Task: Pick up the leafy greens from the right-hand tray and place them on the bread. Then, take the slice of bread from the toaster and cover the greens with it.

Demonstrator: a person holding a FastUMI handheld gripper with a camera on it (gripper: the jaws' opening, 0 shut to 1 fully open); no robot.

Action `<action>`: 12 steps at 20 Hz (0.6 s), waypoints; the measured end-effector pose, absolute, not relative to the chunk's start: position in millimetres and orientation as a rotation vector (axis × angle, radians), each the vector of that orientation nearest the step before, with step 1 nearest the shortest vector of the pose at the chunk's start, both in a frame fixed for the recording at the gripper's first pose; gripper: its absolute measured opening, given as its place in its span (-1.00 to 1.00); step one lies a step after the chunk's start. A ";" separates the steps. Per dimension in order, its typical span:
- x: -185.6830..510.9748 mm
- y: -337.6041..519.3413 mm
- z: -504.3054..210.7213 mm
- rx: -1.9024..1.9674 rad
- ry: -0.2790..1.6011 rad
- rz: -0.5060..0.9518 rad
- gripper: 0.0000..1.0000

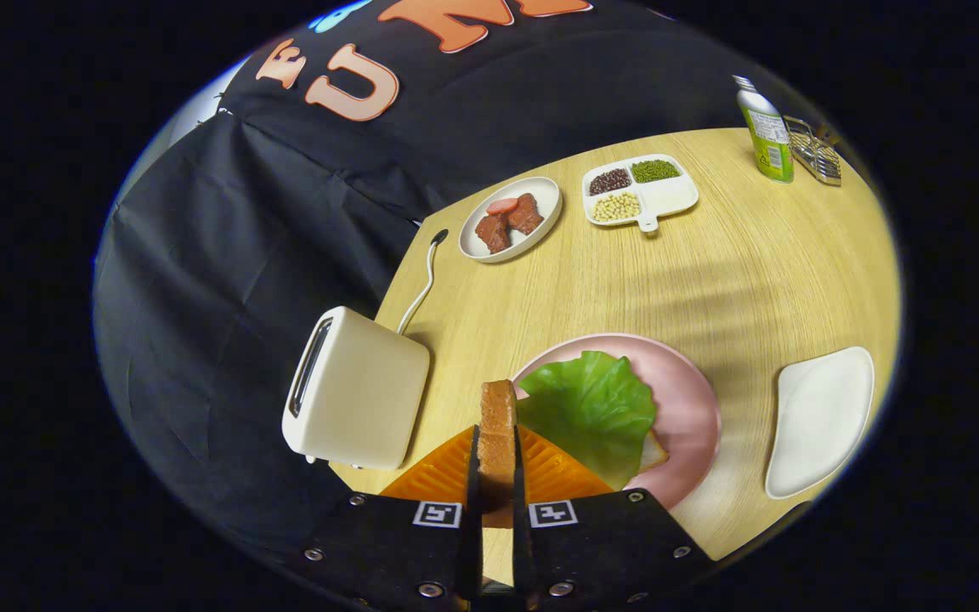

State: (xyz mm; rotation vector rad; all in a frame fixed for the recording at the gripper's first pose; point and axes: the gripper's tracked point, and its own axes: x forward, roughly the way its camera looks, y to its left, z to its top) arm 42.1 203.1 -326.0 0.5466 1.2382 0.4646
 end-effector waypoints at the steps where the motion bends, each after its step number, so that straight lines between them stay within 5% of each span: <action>1: 42.1 200.0 -331.8 0.546 1.252 0.456 -0.71; 12: 45.2 165.7 -366.5 0.503 1.281 0.391 -0.71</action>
